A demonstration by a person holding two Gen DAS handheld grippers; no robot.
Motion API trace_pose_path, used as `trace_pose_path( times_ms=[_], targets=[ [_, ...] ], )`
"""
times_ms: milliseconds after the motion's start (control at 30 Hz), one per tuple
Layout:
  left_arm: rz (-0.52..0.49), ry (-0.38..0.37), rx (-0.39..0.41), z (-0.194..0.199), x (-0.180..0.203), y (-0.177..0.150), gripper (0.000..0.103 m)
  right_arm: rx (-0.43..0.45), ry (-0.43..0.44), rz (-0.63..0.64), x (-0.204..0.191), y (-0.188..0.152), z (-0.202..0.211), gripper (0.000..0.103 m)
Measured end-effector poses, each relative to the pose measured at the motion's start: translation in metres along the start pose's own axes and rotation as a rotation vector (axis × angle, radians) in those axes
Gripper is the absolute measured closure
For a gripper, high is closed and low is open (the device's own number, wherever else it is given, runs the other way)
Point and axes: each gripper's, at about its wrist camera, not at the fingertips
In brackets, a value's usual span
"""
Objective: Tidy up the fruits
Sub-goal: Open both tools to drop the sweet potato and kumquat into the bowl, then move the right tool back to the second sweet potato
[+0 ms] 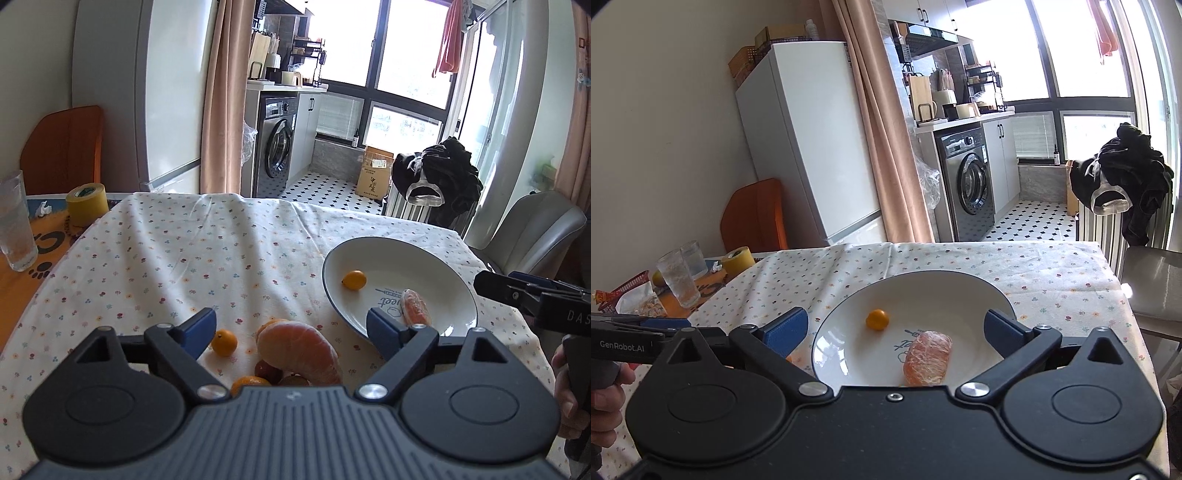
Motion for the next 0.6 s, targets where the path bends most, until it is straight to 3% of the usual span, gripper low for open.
trace_pose_path(
  times_ms=[333, 600],
  targets=[
    [0.072, -0.025, 0.008, 0.02, -0.022, -0.019, 0.016, -0.03, 0.036, 0.071, -0.032, -0.006, 0.002, 0.0],
    [0.06, -0.025, 0.024, 0.034, -0.034, -0.03, 0.013, -0.049, 0.047, 0.065, -0.05, -0.015, 0.005, 0.0]
  ],
)
Point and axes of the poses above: each gripper's, at about its wrist camera, not at the fingertips, and z roughly against the way its jaws point, x to its right, y to its top, and after that the axes turned 12 degrees about -x, right-handed
